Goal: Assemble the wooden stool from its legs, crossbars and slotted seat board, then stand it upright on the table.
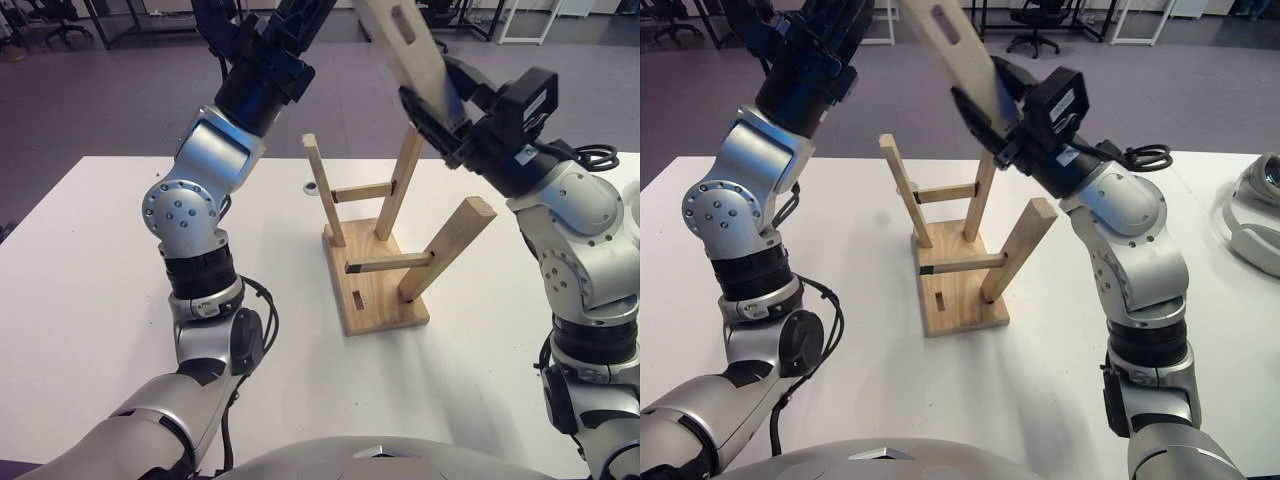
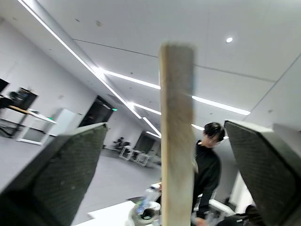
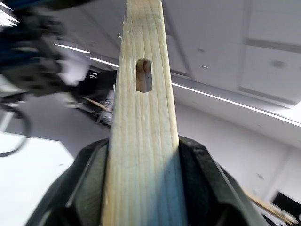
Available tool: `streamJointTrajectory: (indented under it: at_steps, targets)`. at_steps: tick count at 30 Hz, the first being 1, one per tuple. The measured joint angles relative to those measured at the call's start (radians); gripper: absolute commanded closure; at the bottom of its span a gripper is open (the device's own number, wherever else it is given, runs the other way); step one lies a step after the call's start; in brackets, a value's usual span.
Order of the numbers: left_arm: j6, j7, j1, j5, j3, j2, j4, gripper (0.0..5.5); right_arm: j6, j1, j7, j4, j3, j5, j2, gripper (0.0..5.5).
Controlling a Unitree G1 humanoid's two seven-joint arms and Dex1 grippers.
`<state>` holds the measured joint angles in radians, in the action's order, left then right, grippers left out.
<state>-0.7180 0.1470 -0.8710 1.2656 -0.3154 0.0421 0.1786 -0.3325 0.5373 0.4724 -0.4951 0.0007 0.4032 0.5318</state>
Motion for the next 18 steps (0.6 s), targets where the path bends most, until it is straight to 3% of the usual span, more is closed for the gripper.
streamJointTrajectory:
  at_steps: [18]
  targets:
    - [0.004,-0.083,0.033,0.110,0.019,0.040,0.034,3.98,0.067,-0.013,0.081,0.000,0.051,-0.107,-0.003,3.42]
